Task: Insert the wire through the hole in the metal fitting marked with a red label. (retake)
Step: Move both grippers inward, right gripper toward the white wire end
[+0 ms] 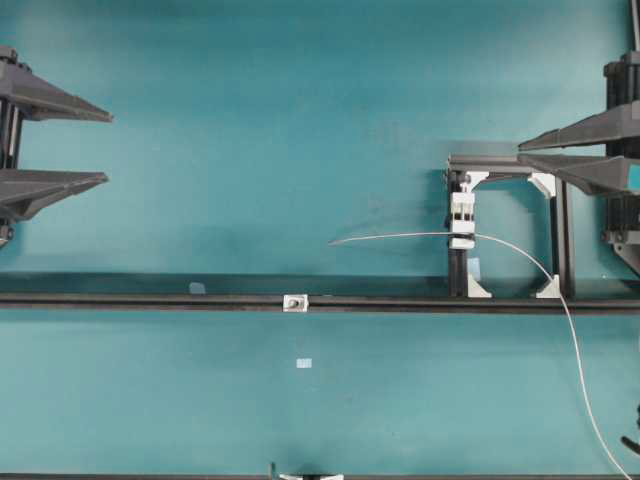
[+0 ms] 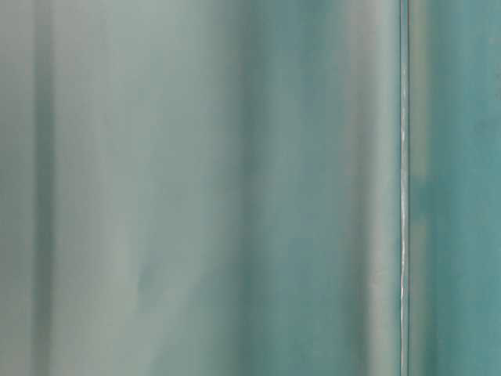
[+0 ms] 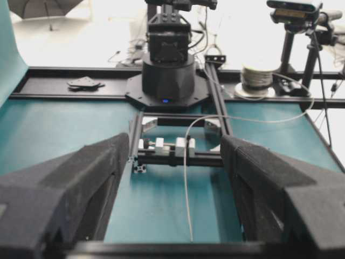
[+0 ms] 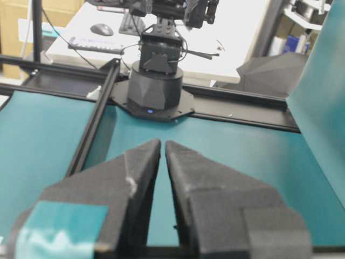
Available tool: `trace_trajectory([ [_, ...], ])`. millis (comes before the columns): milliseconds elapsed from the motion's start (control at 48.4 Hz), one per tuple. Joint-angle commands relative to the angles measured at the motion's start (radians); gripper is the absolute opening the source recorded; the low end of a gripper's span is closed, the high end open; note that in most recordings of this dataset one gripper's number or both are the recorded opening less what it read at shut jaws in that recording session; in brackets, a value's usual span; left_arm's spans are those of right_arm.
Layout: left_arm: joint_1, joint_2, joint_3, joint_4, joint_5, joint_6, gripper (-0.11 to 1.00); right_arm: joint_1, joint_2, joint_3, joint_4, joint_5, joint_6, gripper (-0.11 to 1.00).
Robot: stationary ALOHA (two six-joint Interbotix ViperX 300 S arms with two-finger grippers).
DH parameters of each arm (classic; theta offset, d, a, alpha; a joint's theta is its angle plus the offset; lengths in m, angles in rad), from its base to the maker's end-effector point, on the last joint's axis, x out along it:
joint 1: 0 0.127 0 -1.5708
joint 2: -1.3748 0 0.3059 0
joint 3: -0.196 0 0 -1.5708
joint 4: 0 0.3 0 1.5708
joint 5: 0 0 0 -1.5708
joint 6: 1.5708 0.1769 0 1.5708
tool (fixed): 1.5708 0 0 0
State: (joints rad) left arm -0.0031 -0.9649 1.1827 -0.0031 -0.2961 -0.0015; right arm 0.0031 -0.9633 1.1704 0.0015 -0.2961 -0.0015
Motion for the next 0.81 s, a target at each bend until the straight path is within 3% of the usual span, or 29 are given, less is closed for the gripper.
trace_trajectory([
  [0, 0.002, 0.012, 0.012, -0.028, -0.011, 0.003, 0.24, -0.003, 0.009, 0.000, 0.002, -0.008, 0.006, 0.24],
  [41, 0.002, 0.012, 0.017, -0.028, -0.011, -0.005, 0.22, -0.003, 0.011, 0.006, 0.003, -0.012, 0.011, 0.22],
  [165, 0.002, 0.014, 0.026, -0.029, -0.006, -0.005, -0.01, -0.008, 0.029, 0.012, 0.015, -0.008, 0.040, 0.01],
  [248, 0.002, 0.014, 0.031, -0.028, -0.006, -0.002, -0.08, -0.011, 0.052, 0.012, 0.015, -0.009, 0.061, 0.00],
  [330, 0.002, 0.014, 0.035, -0.028, -0.006, 0.002, -0.06, -0.015, 0.074, 0.012, 0.015, -0.014, 0.074, 0.00],
  [434, 0.002, 0.015, 0.043, -0.028, -0.006, 0.006, 0.06, -0.023, 0.091, 0.014, 0.015, -0.014, 0.075, 0.02],
  [537, 0.002, 0.015, 0.055, -0.028, -0.005, 0.011, 0.29, -0.026, 0.091, 0.018, 0.015, -0.015, 0.075, 0.21],
  [640, 0.002, 0.015, 0.061, -0.028, -0.005, 0.015, 0.58, -0.032, 0.091, 0.031, 0.015, -0.025, 0.075, 0.51],
  [743, 0.002, 0.017, 0.063, -0.028, -0.005, 0.025, 0.58, -0.044, 0.094, 0.043, 0.015, -0.038, 0.077, 0.80],
  [784, 0.003, 0.018, 0.063, -0.028, -0.006, 0.029, 0.58, -0.049, 0.095, 0.046, 0.017, -0.043, 0.078, 0.83],
])
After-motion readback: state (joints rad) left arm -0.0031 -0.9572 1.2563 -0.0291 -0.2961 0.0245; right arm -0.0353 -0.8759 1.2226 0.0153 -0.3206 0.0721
